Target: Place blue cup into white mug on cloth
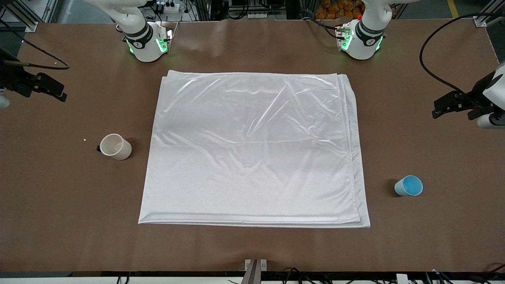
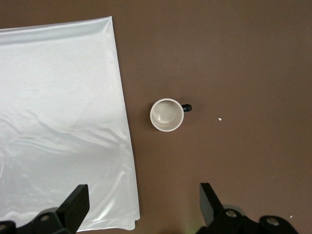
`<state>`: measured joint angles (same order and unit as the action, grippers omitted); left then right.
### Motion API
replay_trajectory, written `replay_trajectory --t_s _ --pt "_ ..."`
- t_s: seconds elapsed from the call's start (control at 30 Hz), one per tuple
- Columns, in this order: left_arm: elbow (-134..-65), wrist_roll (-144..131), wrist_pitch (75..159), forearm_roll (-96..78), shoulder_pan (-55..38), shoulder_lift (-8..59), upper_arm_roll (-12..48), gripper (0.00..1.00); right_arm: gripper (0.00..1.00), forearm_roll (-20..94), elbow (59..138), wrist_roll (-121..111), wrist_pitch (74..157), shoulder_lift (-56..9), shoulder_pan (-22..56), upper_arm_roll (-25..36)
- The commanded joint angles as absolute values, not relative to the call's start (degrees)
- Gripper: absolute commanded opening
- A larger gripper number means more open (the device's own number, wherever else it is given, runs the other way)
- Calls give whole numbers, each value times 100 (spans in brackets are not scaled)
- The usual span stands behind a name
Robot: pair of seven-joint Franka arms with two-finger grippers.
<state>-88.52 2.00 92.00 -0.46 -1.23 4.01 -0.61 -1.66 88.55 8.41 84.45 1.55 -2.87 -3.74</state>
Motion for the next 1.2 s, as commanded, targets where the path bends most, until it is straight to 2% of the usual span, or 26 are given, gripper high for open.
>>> replay_trajectory --t_s 0.0,0.6,0.83,1.17 --pt "-8684 220 9062 105 -149 562 -44 100 100 -88 9053 765 8446 343 -308 -360" --pt "-8666 141 9386 106 -79 1265 -97 100 100 -88 9105 747 8481 308 -334 -352" --pt "-8666 167 9571 114 -35 1529 -114 100 100 -97 9369 747 8648 378 -360 -352" --pt "-8666 141 10230 123 -44 1924 -123 100 100 -97 9378 563 8657 369 -483 -334"
